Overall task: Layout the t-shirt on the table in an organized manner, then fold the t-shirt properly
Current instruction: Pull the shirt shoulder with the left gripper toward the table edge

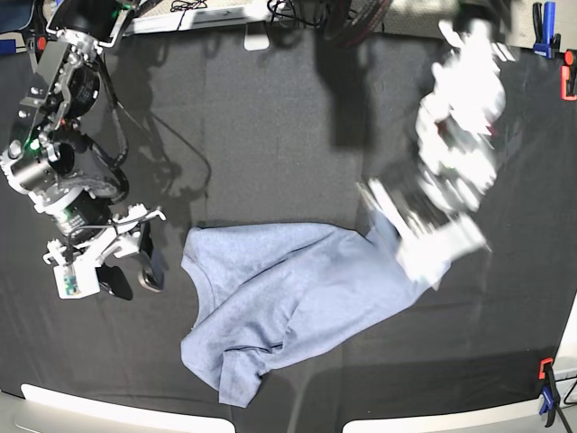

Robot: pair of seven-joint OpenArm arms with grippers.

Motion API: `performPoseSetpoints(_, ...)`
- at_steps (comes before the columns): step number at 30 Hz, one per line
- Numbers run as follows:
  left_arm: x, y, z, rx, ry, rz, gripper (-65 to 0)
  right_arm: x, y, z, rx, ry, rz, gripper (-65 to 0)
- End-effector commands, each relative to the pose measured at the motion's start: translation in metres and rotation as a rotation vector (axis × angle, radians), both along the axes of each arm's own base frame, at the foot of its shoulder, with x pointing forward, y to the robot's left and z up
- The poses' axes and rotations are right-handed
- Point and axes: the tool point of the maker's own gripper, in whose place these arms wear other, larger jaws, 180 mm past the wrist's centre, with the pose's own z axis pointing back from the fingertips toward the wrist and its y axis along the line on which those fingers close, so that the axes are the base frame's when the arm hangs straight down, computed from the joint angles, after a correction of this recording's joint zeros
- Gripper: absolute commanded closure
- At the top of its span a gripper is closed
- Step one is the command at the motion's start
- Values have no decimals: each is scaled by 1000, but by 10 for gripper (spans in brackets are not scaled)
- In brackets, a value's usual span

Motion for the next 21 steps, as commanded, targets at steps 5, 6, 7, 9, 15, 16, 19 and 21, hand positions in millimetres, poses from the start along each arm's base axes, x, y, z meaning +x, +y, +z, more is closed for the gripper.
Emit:
performPoseSetpoints(5,65,56,39,33,-101,76,0,3,1,18,3,-62,11,-278)
performPoseSetpoints(6,77,64,43,22,-118,86,0,3,2,18,4,-62,13,-278)
performPoseSetpoints(7,89,71,47,17,-133,96,0,3,3,18,3,-62,16,-278)
performPoseSetpoints(9,112,84,56,8,-154,119,0,3,6,17,2,-61,25,-278)
performPoseSetpoints(15,166,135,85,7,-159,248,0,3,15,15,21,-57,38,-278)
performPoseSetpoints(16,171,149,95,8,-178,300,0,3,17,15,31,-58,38,-278)
performPoseSetpoints(19,181,179,121,-1,-221,399,0,3,23,16,59,-65,40,-278)
performPoseSetpoints(21,185,185,126,-11,-199,411,0,3,26,16,72,-68,42,-278)
